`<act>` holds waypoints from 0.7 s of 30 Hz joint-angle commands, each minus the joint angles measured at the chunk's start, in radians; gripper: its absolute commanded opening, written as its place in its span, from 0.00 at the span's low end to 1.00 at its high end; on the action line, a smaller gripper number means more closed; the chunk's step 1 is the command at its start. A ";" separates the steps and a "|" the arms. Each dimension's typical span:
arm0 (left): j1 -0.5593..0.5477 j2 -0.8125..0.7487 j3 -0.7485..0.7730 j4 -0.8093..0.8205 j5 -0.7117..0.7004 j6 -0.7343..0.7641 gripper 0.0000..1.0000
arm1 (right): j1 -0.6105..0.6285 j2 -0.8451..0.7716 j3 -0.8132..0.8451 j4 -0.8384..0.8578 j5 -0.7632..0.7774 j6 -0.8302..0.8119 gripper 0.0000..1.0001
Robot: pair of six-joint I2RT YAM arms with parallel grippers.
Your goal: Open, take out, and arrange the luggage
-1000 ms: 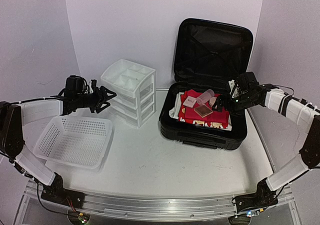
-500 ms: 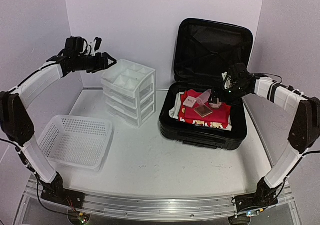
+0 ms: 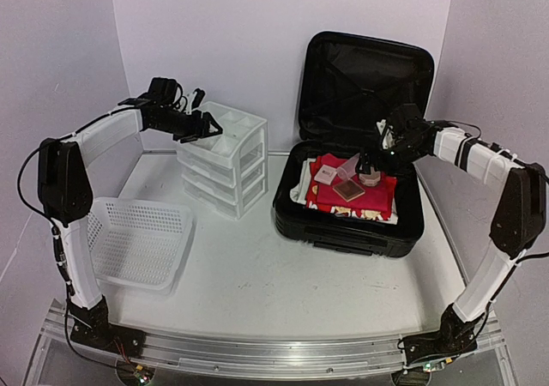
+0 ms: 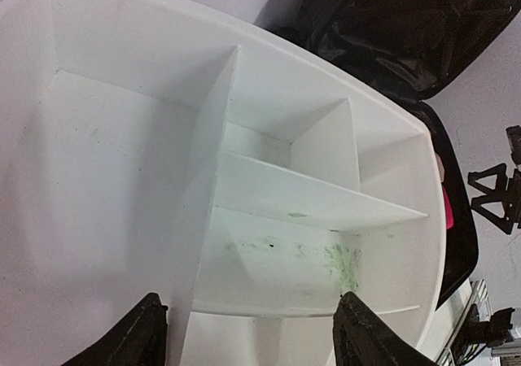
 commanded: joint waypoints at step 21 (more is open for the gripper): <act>-0.145 -0.197 -0.195 0.047 0.095 -0.214 0.76 | -0.066 0.210 0.250 -0.013 -0.073 0.120 0.98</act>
